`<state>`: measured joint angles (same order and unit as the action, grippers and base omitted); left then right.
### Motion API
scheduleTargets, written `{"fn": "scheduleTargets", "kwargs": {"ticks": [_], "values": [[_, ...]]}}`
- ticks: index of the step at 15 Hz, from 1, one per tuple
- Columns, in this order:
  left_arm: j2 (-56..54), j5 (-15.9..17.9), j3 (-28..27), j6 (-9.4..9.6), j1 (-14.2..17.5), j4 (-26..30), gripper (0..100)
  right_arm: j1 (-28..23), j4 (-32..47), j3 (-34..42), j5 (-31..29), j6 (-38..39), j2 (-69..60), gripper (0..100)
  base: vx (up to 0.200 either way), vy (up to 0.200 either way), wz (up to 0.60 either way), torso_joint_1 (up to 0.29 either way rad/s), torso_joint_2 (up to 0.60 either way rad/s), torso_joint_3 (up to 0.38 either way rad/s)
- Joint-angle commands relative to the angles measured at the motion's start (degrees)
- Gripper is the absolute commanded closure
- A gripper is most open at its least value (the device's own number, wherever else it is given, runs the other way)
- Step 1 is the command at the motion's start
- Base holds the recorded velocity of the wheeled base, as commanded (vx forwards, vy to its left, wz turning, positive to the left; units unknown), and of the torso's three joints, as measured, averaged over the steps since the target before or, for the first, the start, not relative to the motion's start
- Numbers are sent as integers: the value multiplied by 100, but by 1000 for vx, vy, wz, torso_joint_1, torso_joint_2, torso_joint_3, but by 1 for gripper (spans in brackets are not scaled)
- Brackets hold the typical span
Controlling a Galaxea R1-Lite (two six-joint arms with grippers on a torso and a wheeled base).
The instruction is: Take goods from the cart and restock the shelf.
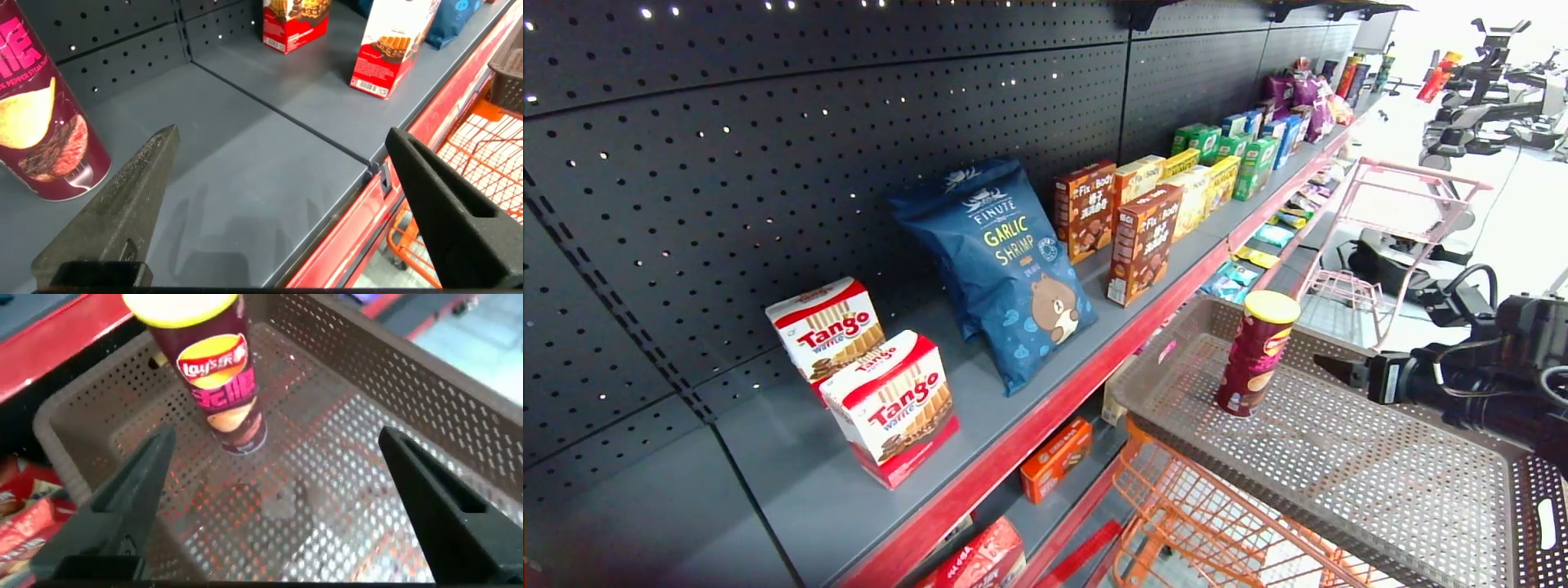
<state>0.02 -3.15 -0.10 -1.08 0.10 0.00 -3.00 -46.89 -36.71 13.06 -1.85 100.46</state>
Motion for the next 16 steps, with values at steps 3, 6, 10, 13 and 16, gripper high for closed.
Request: {"fn": "scheduleTargets", "kwargs": {"ticks": [3, 6, 10, 13, 16], "values": [[-2, -2, 1, -6, -1, 0, 0, 133, -726, -47, 268, -307, 949, 0, 0, 0, 0, 0, 0, 0], [-2, -2, 1, 3, -1, 0, 0, 212, -1051, -74, 276, -579, 1309, 0, 0, 0, 0, 0, 0, 0], [-2, -2, 1, -6, -1, 0, 0, 300, -1297, -785, 285, -817, 1766, 0, 0, 0, 0, 0, 0, 0], [-2, -2, 1, -6, -1, 0, 0, 423, -1385, -926, 408, -992, 1863, 0, 0, 0, 0, 0, 0, 0], [-2, -2, 1, -6, -1, 0, 0, 441, -1411, -961, 619, -1177, 1933, 0, 0, 0, 0, 0, 0, 0]]}}
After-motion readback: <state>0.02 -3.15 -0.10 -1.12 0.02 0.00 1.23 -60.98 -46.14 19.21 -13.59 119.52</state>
